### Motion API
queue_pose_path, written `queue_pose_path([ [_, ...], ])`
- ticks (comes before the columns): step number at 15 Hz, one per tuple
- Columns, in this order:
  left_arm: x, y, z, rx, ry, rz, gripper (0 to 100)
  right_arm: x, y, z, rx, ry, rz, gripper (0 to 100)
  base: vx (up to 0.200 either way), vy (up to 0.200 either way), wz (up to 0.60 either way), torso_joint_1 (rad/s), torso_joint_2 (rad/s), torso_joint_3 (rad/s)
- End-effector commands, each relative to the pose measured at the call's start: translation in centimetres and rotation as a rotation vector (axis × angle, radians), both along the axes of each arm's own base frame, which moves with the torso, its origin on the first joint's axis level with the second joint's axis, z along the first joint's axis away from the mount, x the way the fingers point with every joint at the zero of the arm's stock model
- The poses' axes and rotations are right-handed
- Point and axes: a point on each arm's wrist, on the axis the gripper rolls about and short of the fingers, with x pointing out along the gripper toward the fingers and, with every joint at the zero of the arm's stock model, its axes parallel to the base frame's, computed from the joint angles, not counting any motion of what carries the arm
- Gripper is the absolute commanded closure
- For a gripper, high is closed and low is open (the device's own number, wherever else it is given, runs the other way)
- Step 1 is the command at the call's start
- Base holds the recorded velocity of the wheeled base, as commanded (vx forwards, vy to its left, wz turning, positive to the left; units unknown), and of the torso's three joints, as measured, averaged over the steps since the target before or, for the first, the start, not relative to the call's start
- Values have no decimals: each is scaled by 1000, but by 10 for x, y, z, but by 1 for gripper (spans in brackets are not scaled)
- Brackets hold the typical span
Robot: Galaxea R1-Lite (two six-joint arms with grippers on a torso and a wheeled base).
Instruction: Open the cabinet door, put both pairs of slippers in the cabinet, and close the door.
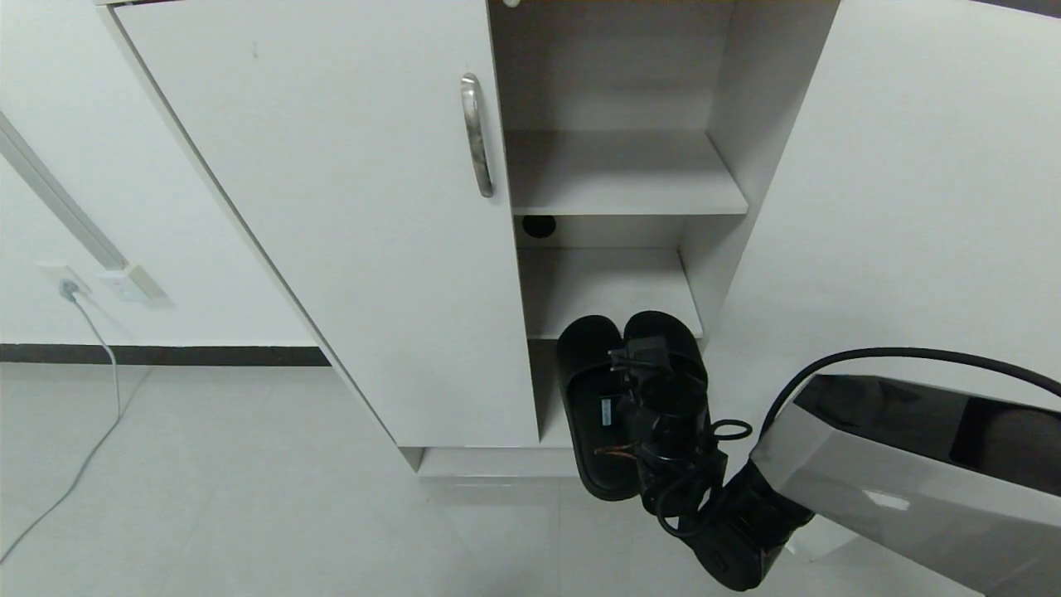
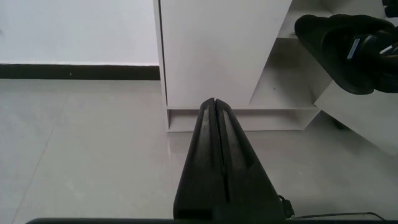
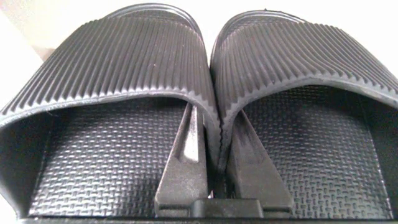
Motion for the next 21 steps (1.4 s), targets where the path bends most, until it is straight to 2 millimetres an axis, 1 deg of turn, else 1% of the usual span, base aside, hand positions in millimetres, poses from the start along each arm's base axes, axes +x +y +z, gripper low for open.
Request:
queue_pose_path([
  [1,0,0,0,-1,1,0,100,6,-7,-9,-15,16,-24,100,0,0,0,0,0,0],
  [5,0,0,0,-1,1,0,100,10,-6,-4,12,4,-32,100,0,0,0,0,0,0],
  [9,0,0,0,-1,1,0,100,10,-5,-7,10,33,-32,100,0,0,0,0,0,0],
  [20,0,0,0,-1,1,0,100,12,-6,-6,34,27,-35,100,200,0,0,1,4,2],
  [21,0,0,0,-1,1,0,100,14,-6,-5,47,24,-36,100,0,0,0,0,0,0],
])
